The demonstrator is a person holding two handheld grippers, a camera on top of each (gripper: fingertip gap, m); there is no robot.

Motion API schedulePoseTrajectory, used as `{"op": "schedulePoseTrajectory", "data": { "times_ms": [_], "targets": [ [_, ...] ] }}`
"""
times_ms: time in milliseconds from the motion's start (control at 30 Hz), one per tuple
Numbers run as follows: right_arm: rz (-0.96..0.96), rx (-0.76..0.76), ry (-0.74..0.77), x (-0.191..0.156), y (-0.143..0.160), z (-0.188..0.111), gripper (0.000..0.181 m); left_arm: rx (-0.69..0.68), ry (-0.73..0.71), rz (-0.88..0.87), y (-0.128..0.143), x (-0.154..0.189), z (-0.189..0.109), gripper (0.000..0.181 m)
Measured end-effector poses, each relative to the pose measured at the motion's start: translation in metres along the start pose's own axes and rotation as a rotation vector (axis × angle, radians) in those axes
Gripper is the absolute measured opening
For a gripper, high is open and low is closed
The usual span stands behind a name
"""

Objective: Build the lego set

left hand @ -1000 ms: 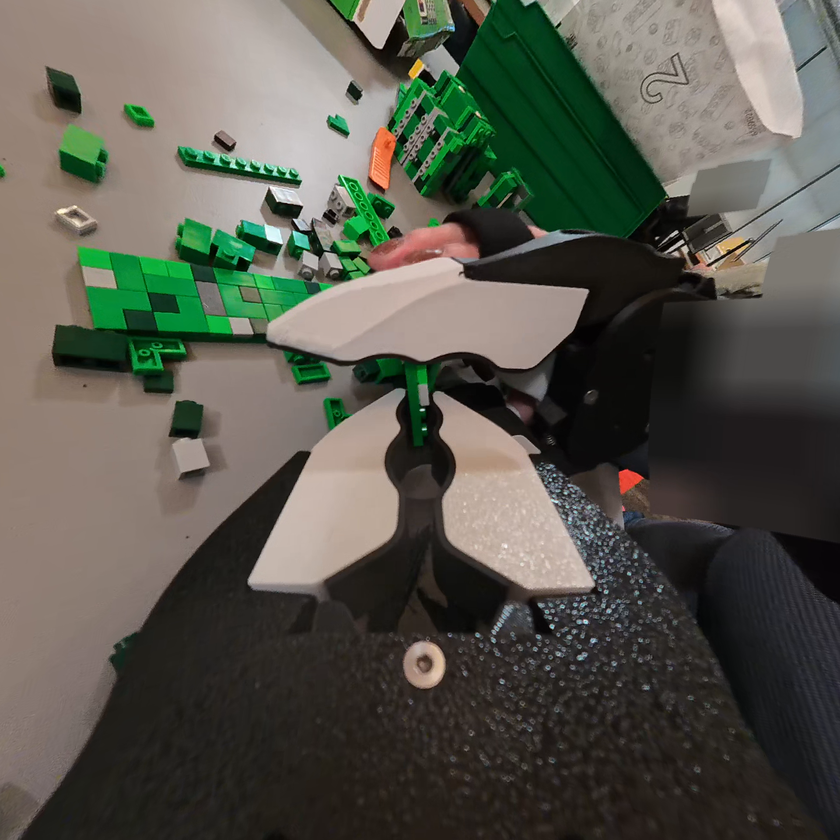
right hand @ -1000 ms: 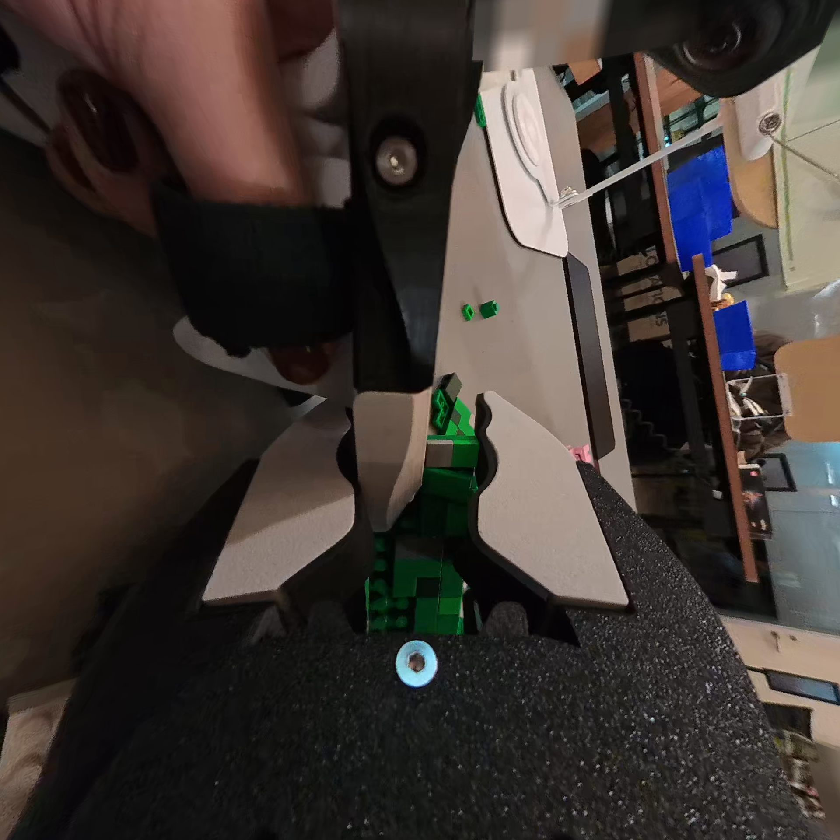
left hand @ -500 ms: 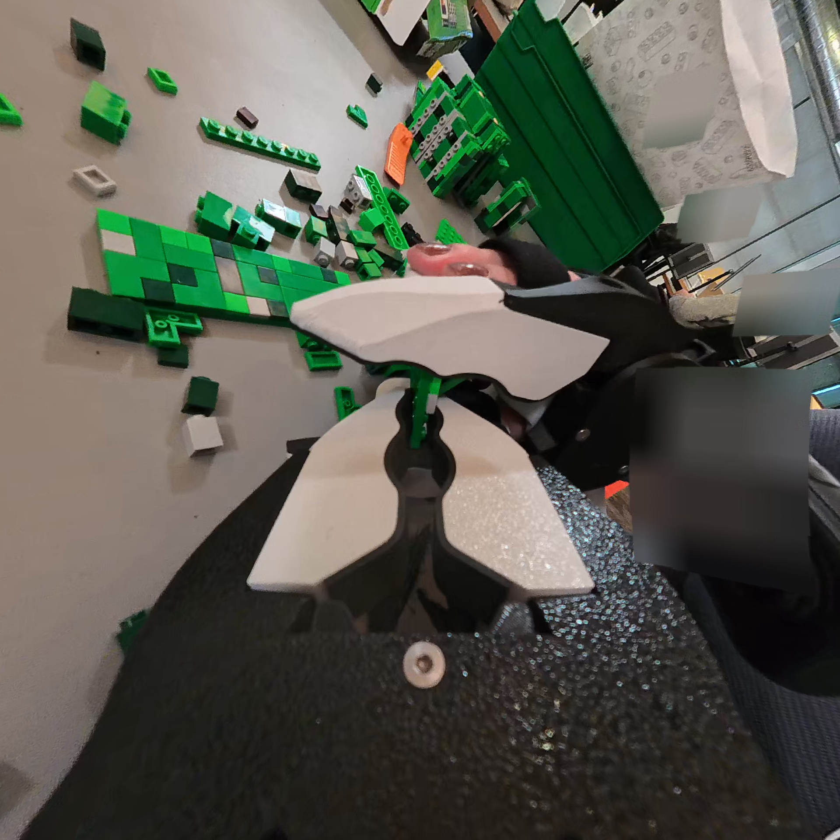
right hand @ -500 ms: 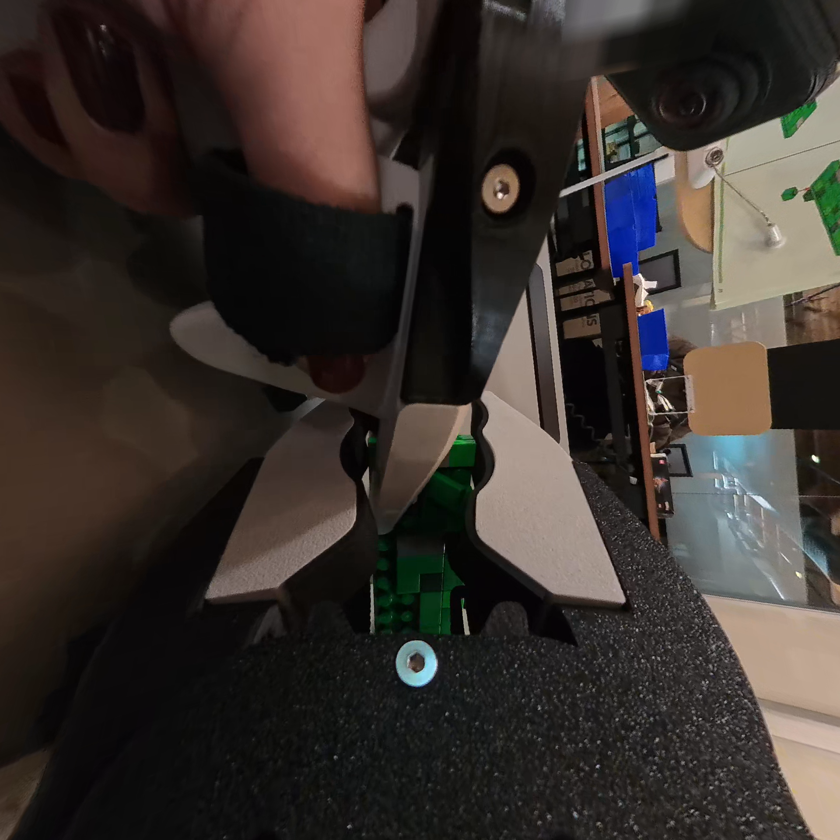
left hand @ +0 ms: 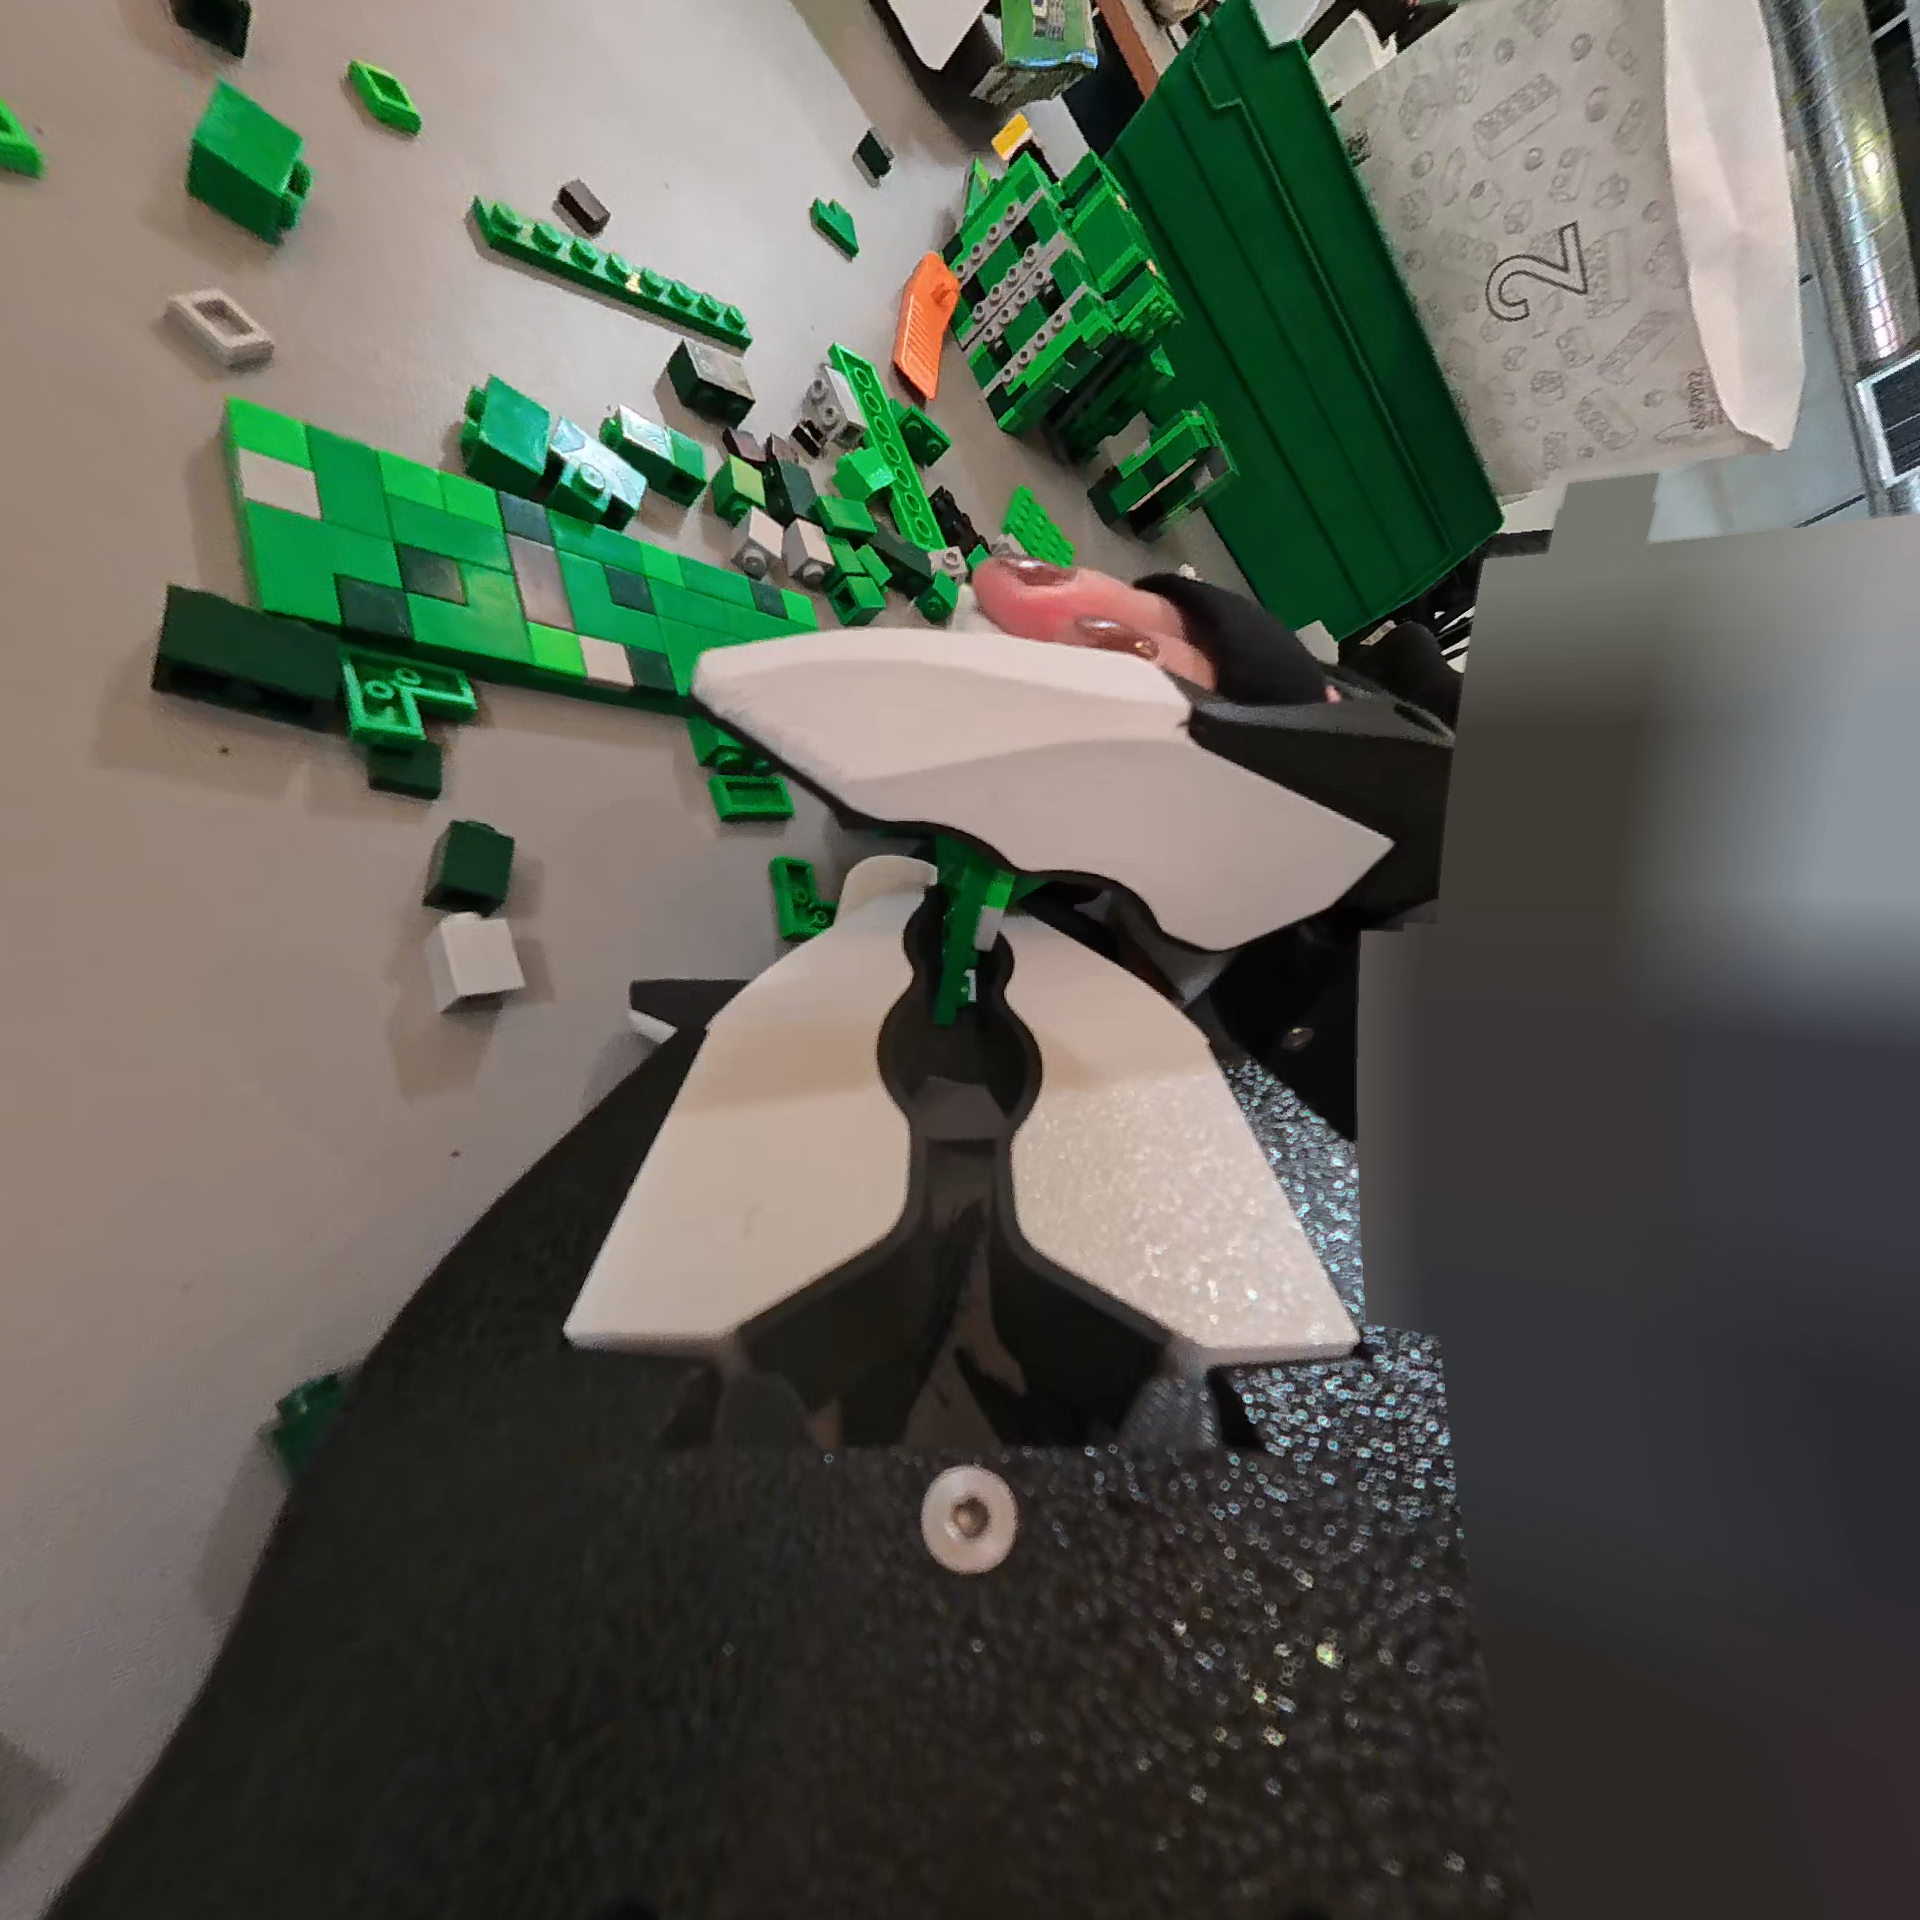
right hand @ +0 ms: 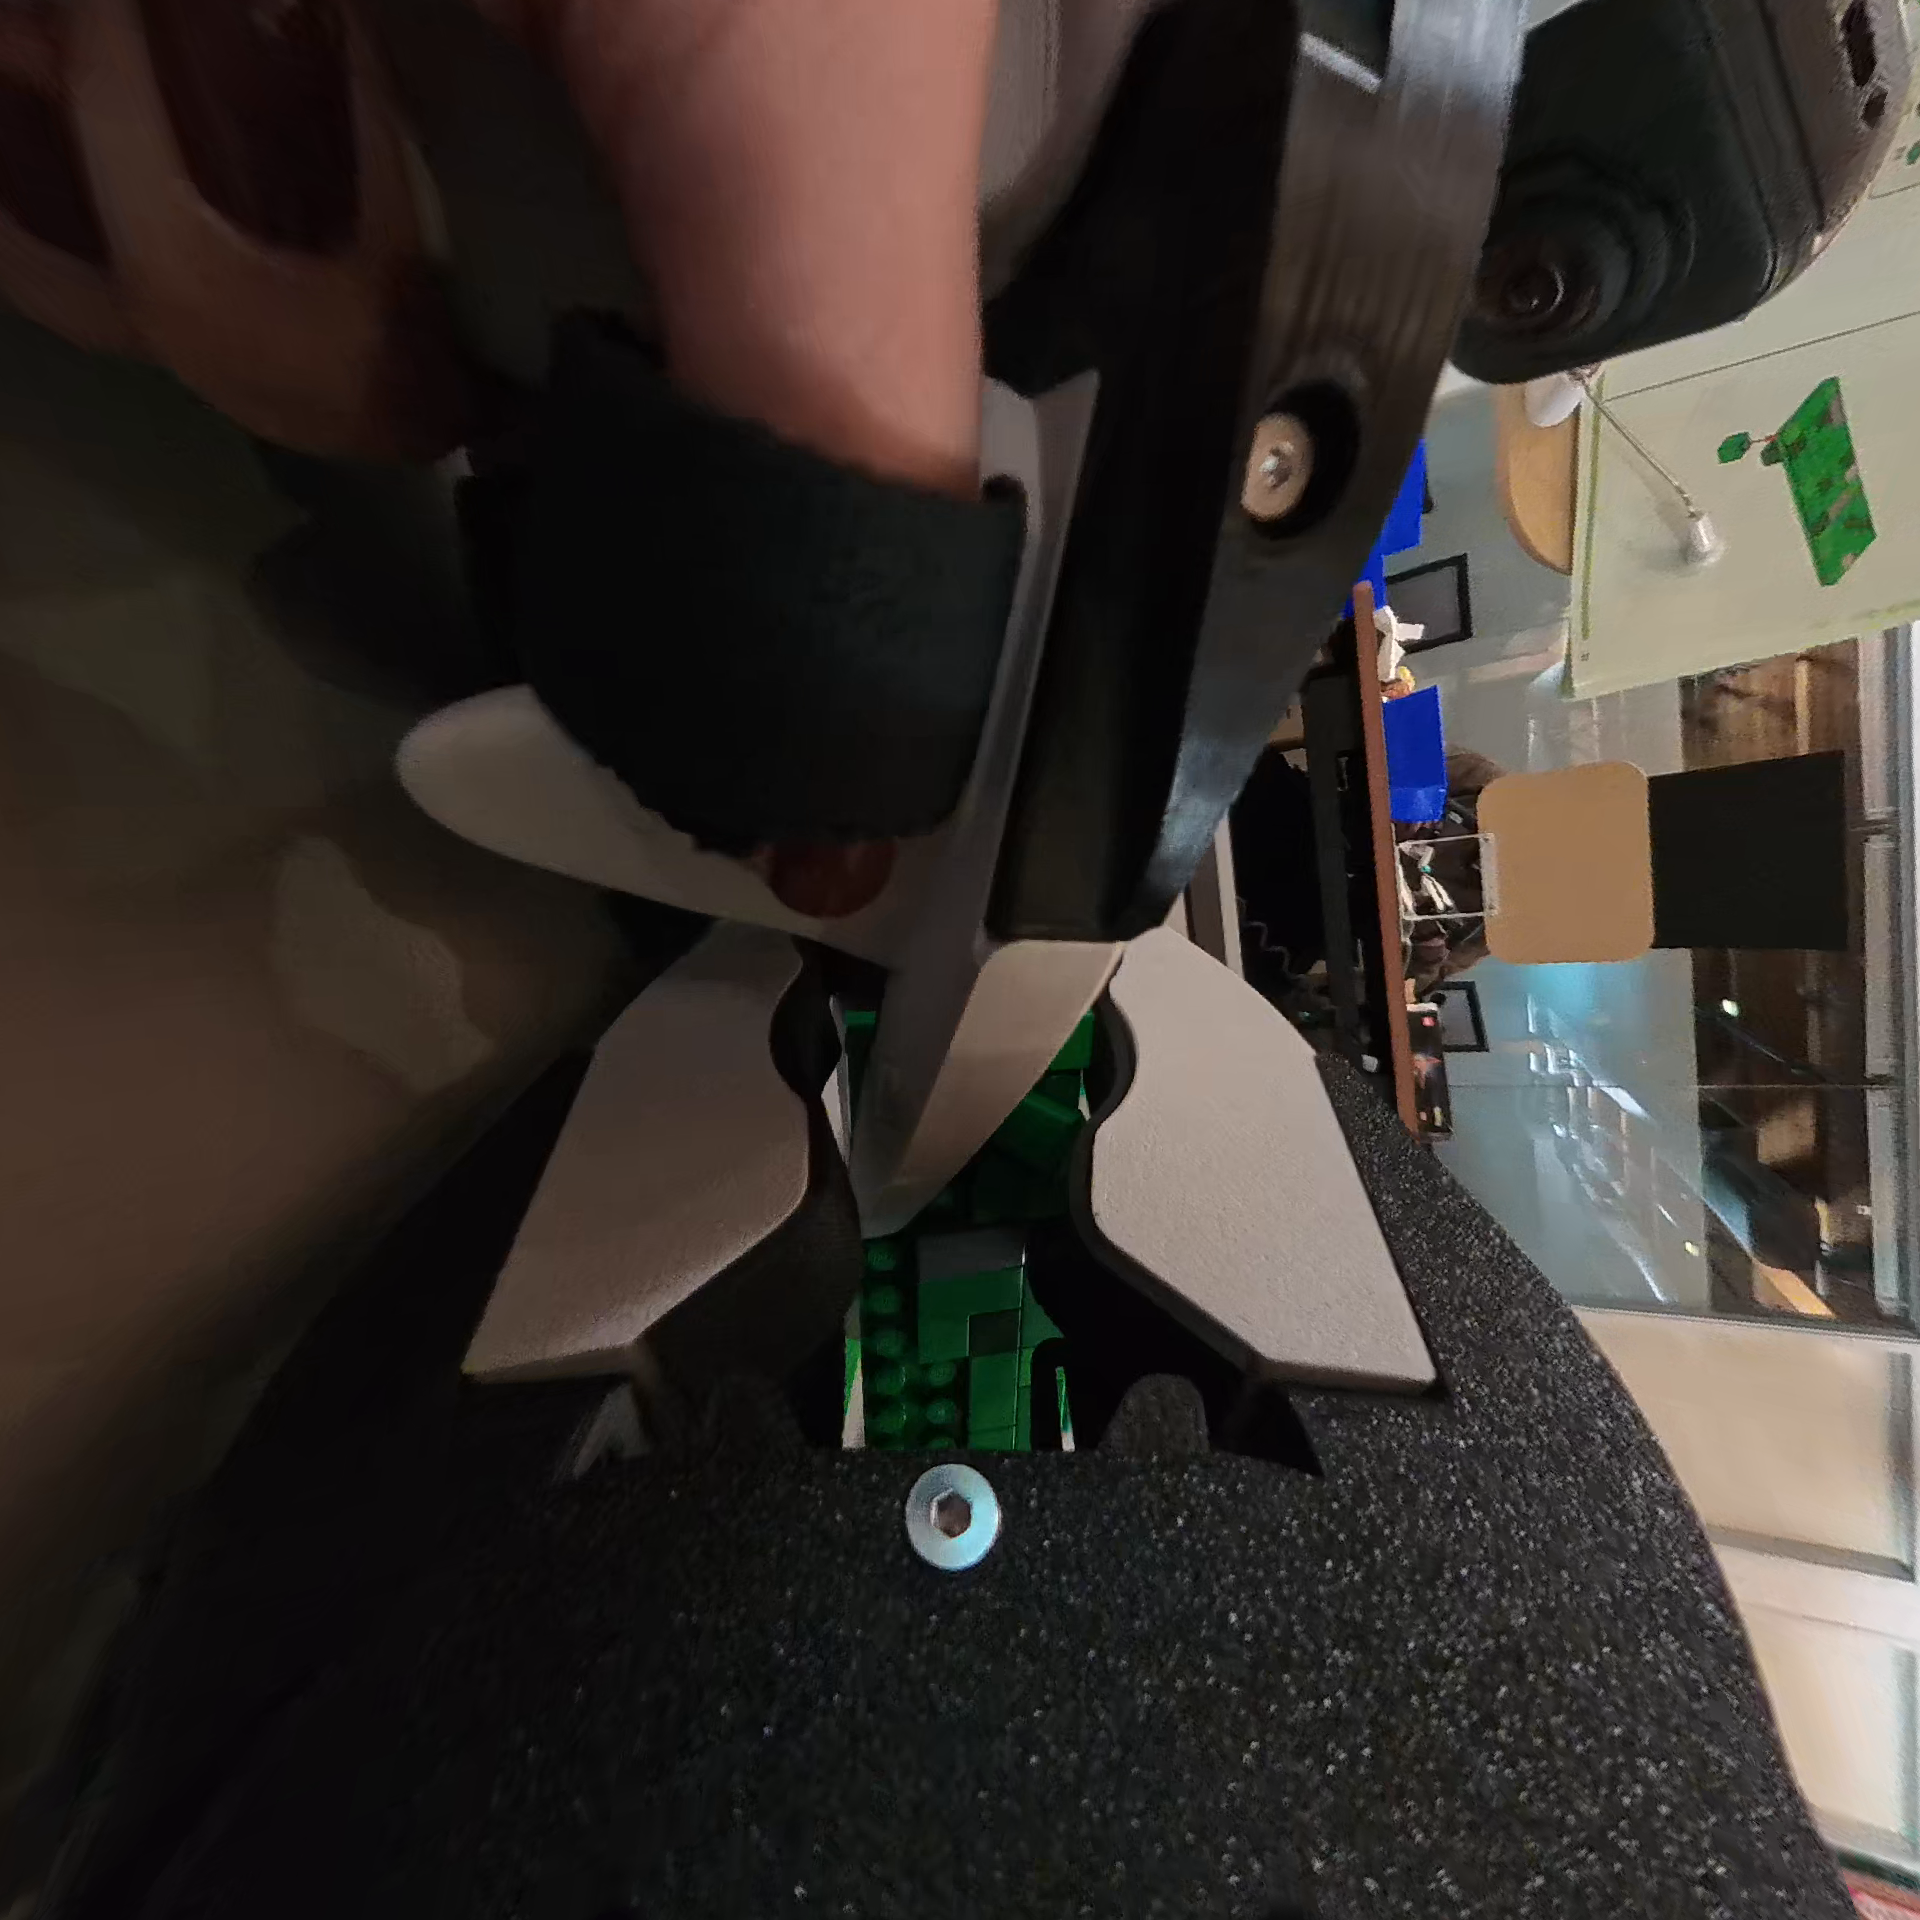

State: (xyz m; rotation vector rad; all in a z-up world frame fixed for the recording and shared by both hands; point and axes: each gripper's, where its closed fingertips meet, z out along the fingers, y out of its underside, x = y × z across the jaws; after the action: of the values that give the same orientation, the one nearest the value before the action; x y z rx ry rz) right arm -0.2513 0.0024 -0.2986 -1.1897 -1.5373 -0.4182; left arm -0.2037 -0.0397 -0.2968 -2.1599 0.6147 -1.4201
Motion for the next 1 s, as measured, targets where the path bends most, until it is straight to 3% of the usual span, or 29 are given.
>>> {"op": "schedulePoseTrajectory", "data": {
  "times_ms": [367, 467, 867, 1000],
  "targets": [
    [-0.048, -0.030, 0.046, 0.002, 0.001, 0.003, 0.046, 0.006, 0.002, -0.025, -0.001, -0.002, -0.001, 0.005],
    [-0.190, -0.044, 0.122, 0.005, -0.004, 0.001, 0.045, 0.024, 0.049, -0.102, -0.003, -0.001, -0.003, 0.005],
    [0.184, 0.023, -0.132, 0.001, 0.008, -0.003, 0.055, 0.065, 0.025, -0.060, -0.007, -0.001, -0.006, 0.005],
    [0.205, 0.023, -0.204, -0.002, 0.014, -0.005, 0.052, 0.055, 0.025, -0.044, -0.006, 0.000, -0.005, 0.005]
  ]
}}
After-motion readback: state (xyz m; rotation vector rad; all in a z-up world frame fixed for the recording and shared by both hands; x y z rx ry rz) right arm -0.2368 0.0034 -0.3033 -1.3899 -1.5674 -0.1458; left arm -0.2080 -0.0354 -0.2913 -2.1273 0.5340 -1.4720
